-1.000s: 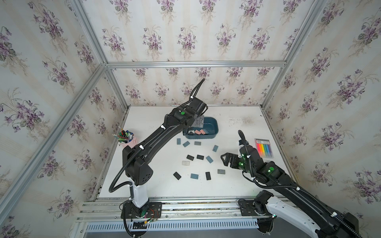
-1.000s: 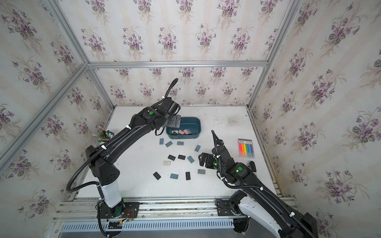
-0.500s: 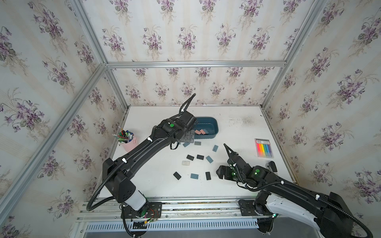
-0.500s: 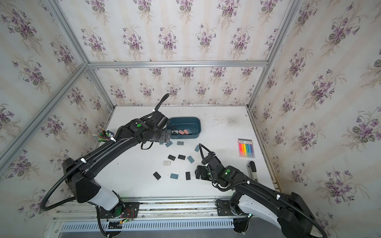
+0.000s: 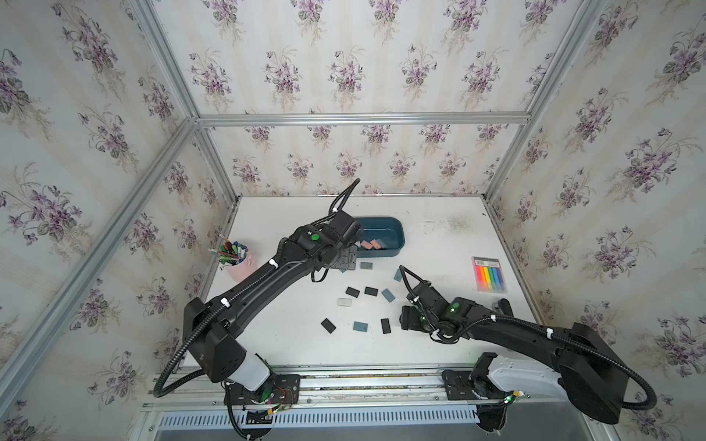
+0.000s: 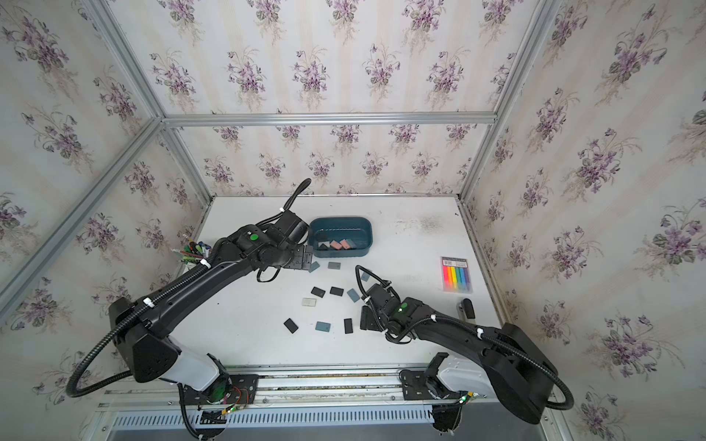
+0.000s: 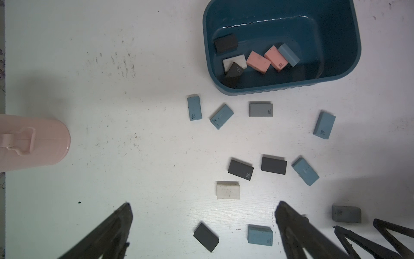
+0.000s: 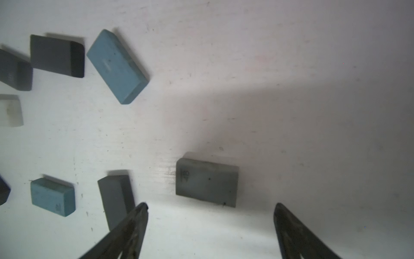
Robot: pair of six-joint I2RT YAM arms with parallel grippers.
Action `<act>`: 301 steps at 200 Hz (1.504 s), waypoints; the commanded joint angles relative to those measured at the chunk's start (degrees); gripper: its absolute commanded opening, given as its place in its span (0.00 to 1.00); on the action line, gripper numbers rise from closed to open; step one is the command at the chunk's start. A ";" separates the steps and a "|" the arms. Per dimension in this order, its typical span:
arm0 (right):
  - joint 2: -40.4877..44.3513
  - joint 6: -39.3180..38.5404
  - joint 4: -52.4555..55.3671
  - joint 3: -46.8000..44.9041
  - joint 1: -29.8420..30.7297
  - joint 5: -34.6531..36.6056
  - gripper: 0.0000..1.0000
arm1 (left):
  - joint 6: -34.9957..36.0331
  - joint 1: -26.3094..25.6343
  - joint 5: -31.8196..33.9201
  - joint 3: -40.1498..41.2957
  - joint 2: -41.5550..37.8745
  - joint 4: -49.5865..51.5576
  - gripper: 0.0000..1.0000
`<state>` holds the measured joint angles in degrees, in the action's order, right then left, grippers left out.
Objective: Put the eraser in the storage box
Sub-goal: Pick up the eraser from the center of the board.
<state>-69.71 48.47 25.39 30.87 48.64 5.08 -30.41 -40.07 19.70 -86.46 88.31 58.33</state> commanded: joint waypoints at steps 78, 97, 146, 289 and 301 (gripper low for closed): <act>-12.31 2.82 3.66 6.89 2.41 7.48 0.80 | 0.08 0.00 0.95 0.97 -1.12 -0.05 1.00; -13.37 2.86 3.86 7.57 2.47 7.67 0.79 | 0.20 0.02 0.93 1.04 -1.10 -0.13 1.00; -15.31 4.50 6.02 9.60 4.76 8.55 0.73 | 0.35 0.10 0.51 1.03 -1.08 -0.05 1.00; -14.37 8.46 7.09 7.03 6.49 8.73 0.60 | 0.53 0.18 -0.10 1.15 -1.21 -0.31 1.00; -13.98 8.64 6.70 6.65 6.69 8.30 0.59 | 0.52 0.22 -0.19 1.17 -1.16 -0.32 1.00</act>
<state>-83.92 54.24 27.24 38.59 55.11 16.40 -30.04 -39.90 19.59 -85.34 87.20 58.08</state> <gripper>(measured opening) 0.603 0.996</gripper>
